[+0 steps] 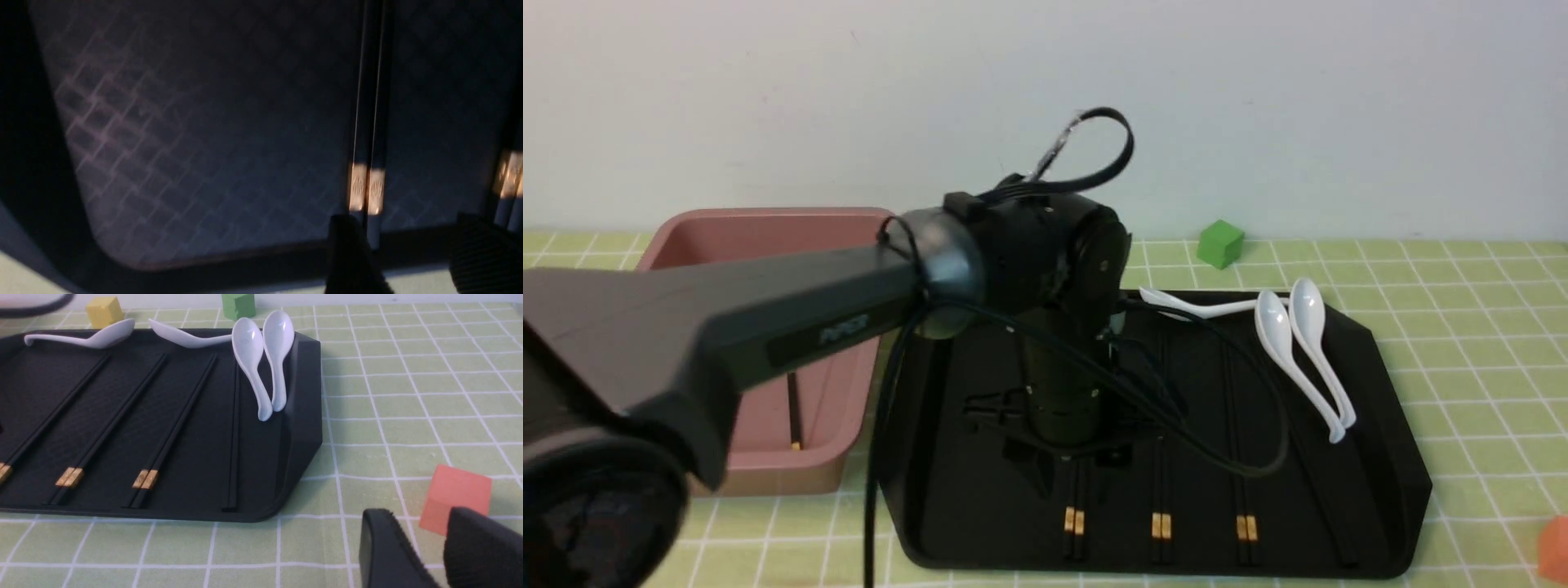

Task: On green tablecloth take chopsticks from black tray and put them in box.
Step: 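Reach over to the black tray and grasp a pair of chopsticks with the left gripper, then place the chopsticks into the pink bin with the left gripper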

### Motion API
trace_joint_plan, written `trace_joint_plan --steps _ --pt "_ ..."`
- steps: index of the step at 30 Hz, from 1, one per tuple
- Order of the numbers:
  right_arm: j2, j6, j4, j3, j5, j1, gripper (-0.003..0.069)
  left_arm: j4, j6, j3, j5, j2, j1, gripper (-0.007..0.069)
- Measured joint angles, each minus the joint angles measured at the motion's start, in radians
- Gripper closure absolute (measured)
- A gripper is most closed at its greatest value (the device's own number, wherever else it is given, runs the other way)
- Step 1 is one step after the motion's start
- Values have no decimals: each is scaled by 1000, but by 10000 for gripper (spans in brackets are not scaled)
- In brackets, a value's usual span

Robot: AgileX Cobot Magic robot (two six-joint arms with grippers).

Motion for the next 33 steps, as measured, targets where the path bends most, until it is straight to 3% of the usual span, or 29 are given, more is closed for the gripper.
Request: trace_joint_plan --steps 8,12,16,17,25,30,33 --pt "0 0 0 0 0 0 419 96 0 -81 -19 111 2 244" --pt "0 0 0 0 0 0 419 104 0 -88 -30 140 2 283" --pt "0 0 0 0 0 0 419 71 0 -92 -38 144 2 501" --pt "0 0 0 0 0 0 419 65 0 -93 -38 142 2 526" --pt "0 0 0 0 0 0 419 50 11 -171 98 5 3 510" --pt "0 0 0 0 0 0 419 185 14 -262 130 -182 16 510" --pt "0 0 0 0 0 0 419 223 16 -228 137 -305 87 510"
